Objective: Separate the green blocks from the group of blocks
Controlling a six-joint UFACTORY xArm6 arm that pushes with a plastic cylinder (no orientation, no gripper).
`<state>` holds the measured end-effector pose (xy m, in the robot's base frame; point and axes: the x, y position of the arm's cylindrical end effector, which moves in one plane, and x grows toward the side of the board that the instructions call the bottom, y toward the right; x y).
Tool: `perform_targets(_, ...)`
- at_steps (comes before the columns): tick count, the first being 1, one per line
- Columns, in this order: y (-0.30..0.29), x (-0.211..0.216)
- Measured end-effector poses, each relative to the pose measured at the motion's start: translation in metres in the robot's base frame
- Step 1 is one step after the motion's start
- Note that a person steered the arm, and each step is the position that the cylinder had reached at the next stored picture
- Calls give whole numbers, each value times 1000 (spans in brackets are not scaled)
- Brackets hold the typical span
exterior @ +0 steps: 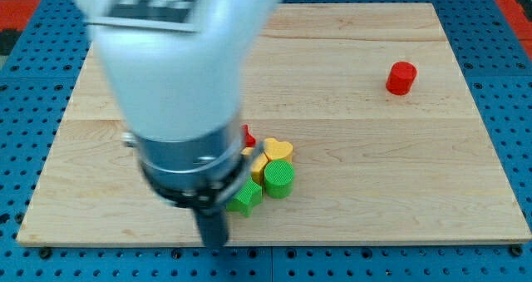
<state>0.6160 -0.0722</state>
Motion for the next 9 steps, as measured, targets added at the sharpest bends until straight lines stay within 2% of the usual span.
perform_targets(2, -18, -19)
perform_targets(4, 34, -23)
perform_targets(5, 39, -26)
perform_targets(7, 67, -75)
perform_targets(9, 67, -48)
